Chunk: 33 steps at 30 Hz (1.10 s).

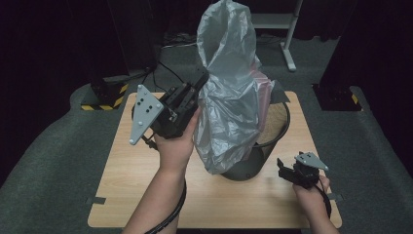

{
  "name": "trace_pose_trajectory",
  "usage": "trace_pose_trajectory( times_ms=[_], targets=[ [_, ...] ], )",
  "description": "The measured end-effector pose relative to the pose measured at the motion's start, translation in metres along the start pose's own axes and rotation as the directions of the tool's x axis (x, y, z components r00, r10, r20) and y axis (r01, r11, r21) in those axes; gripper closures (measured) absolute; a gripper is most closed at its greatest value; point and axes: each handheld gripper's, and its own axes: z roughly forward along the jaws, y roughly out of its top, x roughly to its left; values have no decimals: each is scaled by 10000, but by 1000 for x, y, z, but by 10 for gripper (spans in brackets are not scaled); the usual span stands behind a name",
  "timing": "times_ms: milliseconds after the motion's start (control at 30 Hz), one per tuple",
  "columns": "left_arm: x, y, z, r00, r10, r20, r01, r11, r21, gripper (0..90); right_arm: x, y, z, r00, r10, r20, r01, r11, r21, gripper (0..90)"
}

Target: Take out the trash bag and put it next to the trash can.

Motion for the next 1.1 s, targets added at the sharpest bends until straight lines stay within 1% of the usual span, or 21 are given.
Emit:
trace_pose_trajectory(
  times_ms=[67,200,300,400,533,567,600,800,900,1000,1100],
  targets=[
    [2,2,-2,10000,77,-30,-77,9999,-104,898,0,0,0,10000,48,-5,-48,10000,23,160],
    [6,7,-5,9999,5,-133,-9,9996,-297,898,1,0,2,9999,153,-19,-153,9999,78,160],
    [10,11,-8,9997,27,-232,-36,9992,-411,898,3,0,3,10000,35,-53,-35,10000,61,160],
    [13,16,-12,9995,-117,-281,99,9979,-635,898,3,0,3,10000,10,-85,-9,10000,97,160],
    [11,23,-17,9995,-123,-304,96,9960,-884,898,1,-3,5,9993,171,-342,-164,9996,226,160],
    [12,24,-18,9995,-38,-314,9,9960,-895,898,0,-4,6,9991,190,-388,-180,9995,265,160],
    [12,25,-19,9994,-105,-337,73,9955,-943,898,-1,-5,7,9987,260,-428,-246,9992,327,160],
    [19,30,-25,9984,8,-565,-64,9950,-998,899,-8,-12,11,9991,240,-346,-221,9983,533,160],
    [23,31,-28,9974,-57,-722,-20,9944,-1053,898,-10,-14,13,9994,231,-276,-213,9976,662,160],
    [27,31,-32,9965,20,-841,-103,9951,-986,898,-11,-18,16,9994,205,-270,-182,9963,839,158],
    [31,30,-37,9952,1,-983,-93,9956,-930,898,-13,-20,18,9994,257,-210,-236,9951,964,157]
  ],
)
